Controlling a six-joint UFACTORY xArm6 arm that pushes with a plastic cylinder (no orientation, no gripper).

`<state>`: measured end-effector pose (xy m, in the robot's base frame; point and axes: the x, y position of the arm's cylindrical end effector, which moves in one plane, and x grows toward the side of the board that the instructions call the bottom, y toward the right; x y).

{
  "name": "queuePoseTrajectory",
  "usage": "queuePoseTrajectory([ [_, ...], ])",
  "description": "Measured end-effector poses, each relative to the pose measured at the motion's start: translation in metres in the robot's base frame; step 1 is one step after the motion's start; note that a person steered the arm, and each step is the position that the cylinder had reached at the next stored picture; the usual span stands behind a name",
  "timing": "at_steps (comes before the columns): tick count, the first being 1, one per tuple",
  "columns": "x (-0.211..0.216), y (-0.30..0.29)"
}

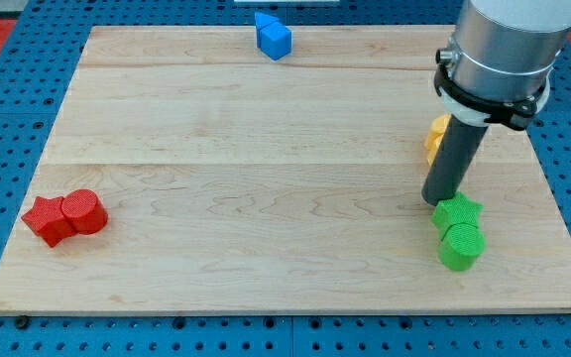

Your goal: Push the yellow heart and yellow hexagon into green star and green circle

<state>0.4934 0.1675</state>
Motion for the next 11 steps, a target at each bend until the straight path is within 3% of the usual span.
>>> queuePoseTrajectory([
  [1,-0.014,-0.018],
  [2,-0.056,-0.050],
  [4,-0.149,0.050],
  [8,-0.081,0.017],
  [11,-0.086,-0.045],
])
